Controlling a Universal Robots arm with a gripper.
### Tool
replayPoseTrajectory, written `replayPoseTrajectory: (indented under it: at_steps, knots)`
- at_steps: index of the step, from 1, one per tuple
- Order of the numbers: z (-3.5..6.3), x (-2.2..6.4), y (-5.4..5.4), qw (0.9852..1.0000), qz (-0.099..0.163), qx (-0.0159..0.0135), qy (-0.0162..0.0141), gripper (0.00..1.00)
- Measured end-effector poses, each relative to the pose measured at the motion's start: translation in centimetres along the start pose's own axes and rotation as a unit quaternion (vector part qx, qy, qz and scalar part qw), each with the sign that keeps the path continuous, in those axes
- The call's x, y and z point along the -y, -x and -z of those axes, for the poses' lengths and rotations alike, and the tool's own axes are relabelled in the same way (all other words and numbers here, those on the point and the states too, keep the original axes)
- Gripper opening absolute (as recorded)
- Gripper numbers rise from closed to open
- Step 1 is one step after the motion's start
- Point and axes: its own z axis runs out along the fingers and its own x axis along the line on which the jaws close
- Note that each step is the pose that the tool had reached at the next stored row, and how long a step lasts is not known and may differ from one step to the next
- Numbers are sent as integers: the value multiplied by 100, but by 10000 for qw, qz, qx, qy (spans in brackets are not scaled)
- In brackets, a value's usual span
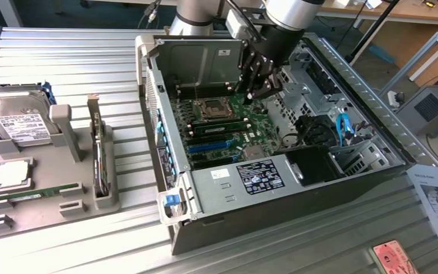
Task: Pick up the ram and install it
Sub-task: 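Insert the ram into the slot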
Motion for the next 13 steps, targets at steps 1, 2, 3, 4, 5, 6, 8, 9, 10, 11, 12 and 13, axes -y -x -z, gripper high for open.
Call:
replayPoseTrajectory:
  at_steps: [1,2,3,4,5,6,8,9,10,11,12,13]
  knots:
    - [-1,-10,0,10000,2,0,-22,38]
    - [-1,-15,0,10000,3,0,-35,38]
    - [-1,-17,0,10000,4,0,-42,38]
    - [-1,-17,0,10000,5,-1,-43,38]
    - [-1,-17,0,10000,5,0,-43,38]
    - [-1,-17,0,10000,5,-1,-43,38]
    - [-1,-20,0,10000,5,0,-47,38]
    - [-1,-24,0,10000,5,1,-56,38]
    - [-2,-27,0,10000,6,2,-67,38]
    - [-1,-27,0,10000,8,5,-75,38]
    - [-2,-27,0,10000,16,5,-78,38]
    - [-2,-27,0,10000,29,5,-79,38]
